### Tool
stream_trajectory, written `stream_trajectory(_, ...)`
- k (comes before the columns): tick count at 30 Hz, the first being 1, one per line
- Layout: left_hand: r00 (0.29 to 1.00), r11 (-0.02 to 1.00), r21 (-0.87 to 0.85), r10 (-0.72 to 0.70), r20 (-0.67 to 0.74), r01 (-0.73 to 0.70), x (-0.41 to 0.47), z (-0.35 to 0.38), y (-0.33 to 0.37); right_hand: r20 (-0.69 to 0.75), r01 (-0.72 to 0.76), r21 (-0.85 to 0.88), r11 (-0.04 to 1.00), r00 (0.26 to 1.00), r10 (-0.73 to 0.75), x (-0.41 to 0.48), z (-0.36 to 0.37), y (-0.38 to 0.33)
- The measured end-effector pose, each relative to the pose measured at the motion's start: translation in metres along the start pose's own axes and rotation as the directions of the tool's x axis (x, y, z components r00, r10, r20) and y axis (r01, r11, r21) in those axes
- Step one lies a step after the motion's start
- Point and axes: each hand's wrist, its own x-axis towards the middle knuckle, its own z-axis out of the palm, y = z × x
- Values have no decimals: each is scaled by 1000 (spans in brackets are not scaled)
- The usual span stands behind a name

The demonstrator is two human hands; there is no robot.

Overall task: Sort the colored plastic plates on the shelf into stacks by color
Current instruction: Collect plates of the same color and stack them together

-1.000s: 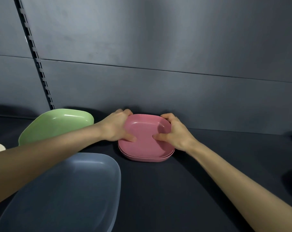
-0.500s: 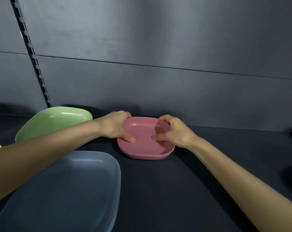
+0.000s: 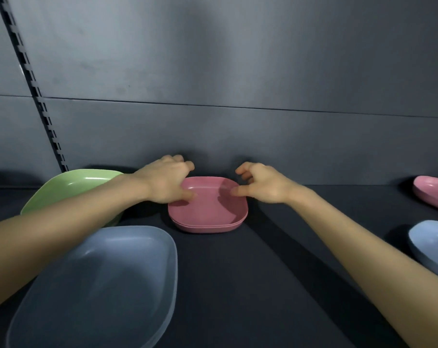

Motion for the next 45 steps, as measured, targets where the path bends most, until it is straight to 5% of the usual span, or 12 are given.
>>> stream_trajectory(9,949,984,21,177,-260,-178,-11,-57,74,-205,-65,-265,962,979,10,-82,-90,11)
stream_trajectory(20,821,944,-22,275,-500,-329,-56,-87,254,-481,-128,-292,948,876,-30,-238,-186,92)
stream_trajectory(33,828,921,-57,318,-461,-385,-63,-66,459,-492,-194,-282,940,870,31,-371,-246,235)
stream_trajectory(45,850,925,-30,334,-407,-378,55,-44,528,-476,-186,-290,939,879,27,-325,-278,350)
